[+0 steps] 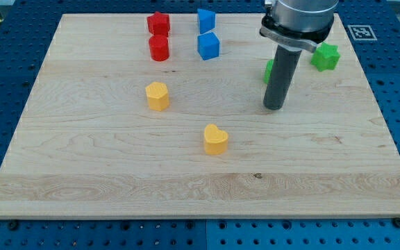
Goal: Move the green circle horizontally to the left side of the green star
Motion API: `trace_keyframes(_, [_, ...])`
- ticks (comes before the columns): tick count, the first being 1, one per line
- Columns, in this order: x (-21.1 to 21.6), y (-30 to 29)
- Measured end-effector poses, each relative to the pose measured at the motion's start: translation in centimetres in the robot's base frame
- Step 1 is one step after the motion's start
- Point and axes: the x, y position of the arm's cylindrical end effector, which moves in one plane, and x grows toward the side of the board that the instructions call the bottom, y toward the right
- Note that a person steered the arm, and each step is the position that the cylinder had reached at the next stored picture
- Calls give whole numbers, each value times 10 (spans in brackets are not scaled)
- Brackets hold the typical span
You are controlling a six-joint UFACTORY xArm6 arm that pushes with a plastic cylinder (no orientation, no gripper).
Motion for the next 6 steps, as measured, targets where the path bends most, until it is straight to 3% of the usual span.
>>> trace_keyframes(4, [3, -6])
trace_keyframes(6, [-18, 20])
